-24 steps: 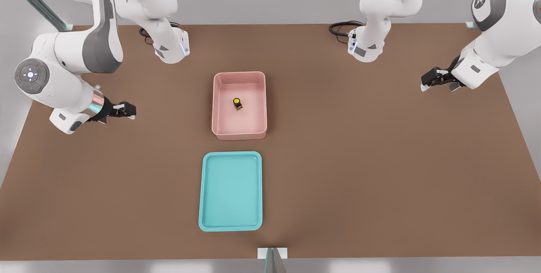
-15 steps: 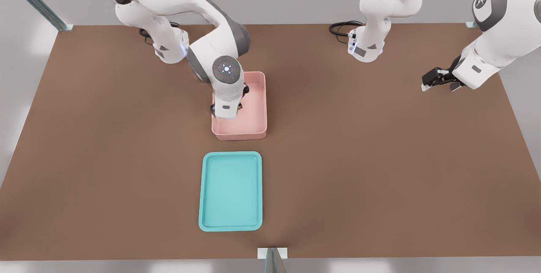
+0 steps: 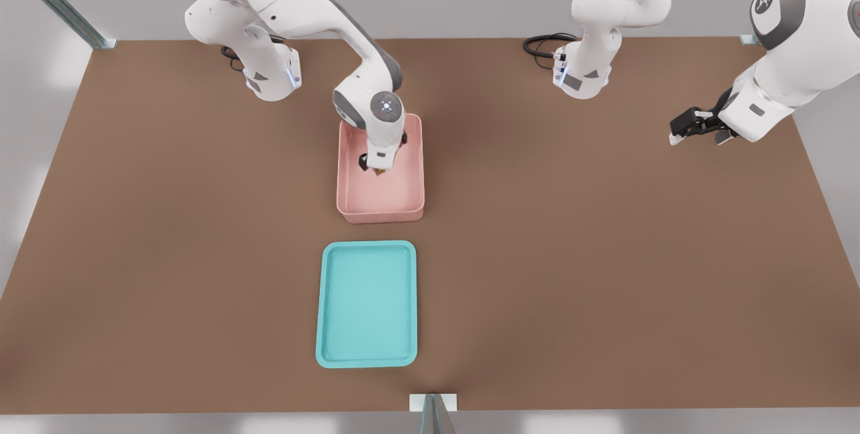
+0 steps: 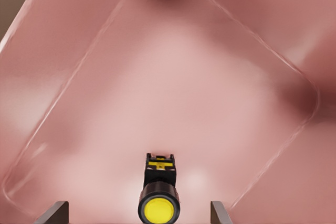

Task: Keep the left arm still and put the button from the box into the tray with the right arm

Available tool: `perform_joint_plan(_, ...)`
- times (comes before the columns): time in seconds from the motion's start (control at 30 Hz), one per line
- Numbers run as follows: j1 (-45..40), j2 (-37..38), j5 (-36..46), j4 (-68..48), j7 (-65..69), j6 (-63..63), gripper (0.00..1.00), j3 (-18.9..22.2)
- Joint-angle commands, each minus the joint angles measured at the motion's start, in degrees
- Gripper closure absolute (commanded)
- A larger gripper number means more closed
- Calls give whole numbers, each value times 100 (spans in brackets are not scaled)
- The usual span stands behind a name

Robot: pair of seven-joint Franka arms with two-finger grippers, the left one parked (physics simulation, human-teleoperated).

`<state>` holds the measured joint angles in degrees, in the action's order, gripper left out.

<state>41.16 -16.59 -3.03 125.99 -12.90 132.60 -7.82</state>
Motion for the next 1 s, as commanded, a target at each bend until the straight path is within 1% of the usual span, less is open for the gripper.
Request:
perform_joint_plan(0.0,-2,16,-154,391,-1215,1760,0,0)
perform_joint_plan(0.17,15,-125,-154,831,-1215,2120,0,8)
perform_joint_plan(0.5,-46,-397,-163,1059,-1215,2516,0,8)
perform_joint_plan(0.53,-55,-397,-163,1068,-1215,2516,1,8)
perform_joint_plan(0.57,-46,-389,-163,1068,-1215,2516,4,8)
perform_joint_plan(0.77,6,-354,-207,1367,-1206,2613,7,0)
perform_joint_plan(0.8,6,-354,-207,1393,-1206,2613,9,8)
perform_joint_plan(0.87,-2,-354,-242,1402,-1188,2613,28,8)
perform_joint_plan(0.9,-20,-354,-250,1385,-1179,2604,28,0)
perform_joint_plan(0.93,-37,-345,-250,1376,-1171,2613,30,0)
perform_joint_plan(0.97,-46,-345,-250,1376,-1153,2613,49,0)
